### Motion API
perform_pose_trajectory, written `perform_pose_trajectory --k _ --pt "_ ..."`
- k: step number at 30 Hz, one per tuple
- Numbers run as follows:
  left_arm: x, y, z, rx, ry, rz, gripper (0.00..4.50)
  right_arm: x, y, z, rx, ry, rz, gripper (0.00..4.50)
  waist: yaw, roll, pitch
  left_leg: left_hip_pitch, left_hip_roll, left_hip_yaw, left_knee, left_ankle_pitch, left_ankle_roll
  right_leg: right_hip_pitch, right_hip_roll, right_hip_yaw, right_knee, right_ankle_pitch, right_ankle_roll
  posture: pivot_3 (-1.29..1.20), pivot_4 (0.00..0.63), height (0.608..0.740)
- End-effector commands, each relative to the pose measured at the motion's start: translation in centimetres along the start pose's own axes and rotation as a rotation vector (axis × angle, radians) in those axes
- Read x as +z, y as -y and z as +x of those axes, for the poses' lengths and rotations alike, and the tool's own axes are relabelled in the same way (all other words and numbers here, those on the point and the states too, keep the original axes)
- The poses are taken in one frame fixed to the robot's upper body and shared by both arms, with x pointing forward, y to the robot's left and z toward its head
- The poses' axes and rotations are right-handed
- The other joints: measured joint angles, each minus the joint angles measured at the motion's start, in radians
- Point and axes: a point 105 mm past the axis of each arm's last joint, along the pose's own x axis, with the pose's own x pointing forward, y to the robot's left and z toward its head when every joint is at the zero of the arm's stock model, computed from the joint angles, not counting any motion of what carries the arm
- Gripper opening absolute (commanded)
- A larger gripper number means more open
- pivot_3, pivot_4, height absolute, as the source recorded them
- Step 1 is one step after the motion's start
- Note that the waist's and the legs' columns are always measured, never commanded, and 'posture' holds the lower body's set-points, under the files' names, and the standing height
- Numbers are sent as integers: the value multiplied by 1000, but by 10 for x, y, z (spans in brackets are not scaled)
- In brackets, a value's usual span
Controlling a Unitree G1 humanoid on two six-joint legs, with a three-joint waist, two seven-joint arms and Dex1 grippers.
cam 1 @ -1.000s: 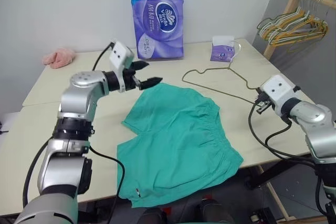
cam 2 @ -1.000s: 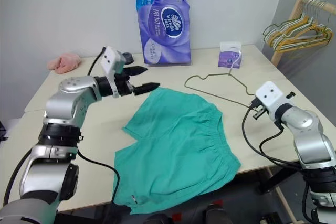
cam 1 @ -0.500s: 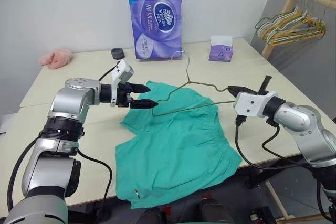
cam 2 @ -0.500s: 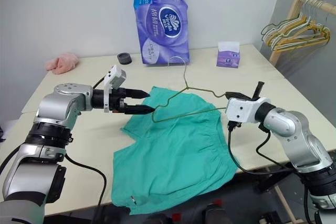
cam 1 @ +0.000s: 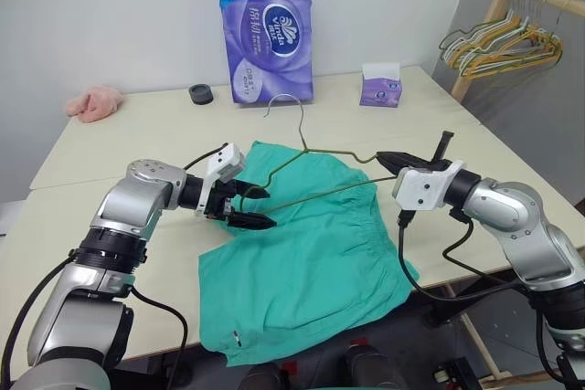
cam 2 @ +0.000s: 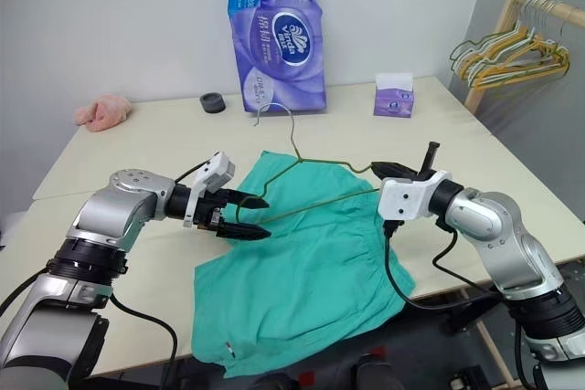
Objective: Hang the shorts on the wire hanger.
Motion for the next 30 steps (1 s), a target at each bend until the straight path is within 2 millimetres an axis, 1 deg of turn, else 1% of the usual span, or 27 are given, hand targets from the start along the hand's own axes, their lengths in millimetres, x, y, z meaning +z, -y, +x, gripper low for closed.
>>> perform_pose_trajectory --k 1,7,11,12,21,22,24,25,26,27,30 --pt "12 1 -5 -13 17 21 3318 16 24 -4 -93 64 -26 0 0 0 0 0 0 0 0 0 0 0 0 0 0 0 0 -172 43 740" --pt "9 9 -6 -52 7 9 1442 22 31 -5 -135 97 -11 0 -1 0 0 0 0 0 0 0 0 0 0 0 0 0 0 -172 43 740" --pt "10 10 -5 -56 17 8 230 26 31 -5 -135 122 -9 0 -1 0 0 0 0 0 0 0 0 0 0 0 1 0 0 -172 43 740" --pt "10 10 -5 -57 19 8 37 27 31 -5 -133 128 -9 0 0 0 0 0 0 0 0 0 0 0 0 0 1 0 0 -172 43 740" --pt "10 14 -4 -65 32 4 37 35 20 -6 -76 177 9 0 -1 0 0 0 0 0 0 0 0 0 0 0 1 0 0 -173 43 740" --pt "10 13 -4 -63 30 7 0 34 18 -7 -63 177 16 481 -1 0 0 0 0 0 0 0 0 0 0 0 1 0 0 -173 42 740" --pt "10 12 -4 -53 30 14 0 32 9 -10 -7 171 7 977 0 0 0 0 0 0 0 0 0 0 0 0 1 0 0 -173 42 740" --pt "10 12 -5 -48 29 20 0 31 5 -12 18 166 1 1370 1 0 0 0 0 0 0 0 0 0 0 0 1 0 0 -173 42 740" --pt "10 11 -5 -44 27 25 0 30 2 -14 40 161 -2 1645 0 0 0 0 0 0 0 0 0 0 0 0 1 0 0 -173 42 740" --pt "10 10 -4 -32 27 36 0 29 -3 -16 76 152 5 2011 0 0 0 0 0 0 0 0 0 0 0 0 1 0 0 -173 42 740" --pt "11 6 -3 11 16 92 0 25 -19 -26 201 110 94 3016 1 0 0 0 0 0 0 0 0 0 0 0 1 0 0 -173 42 740"
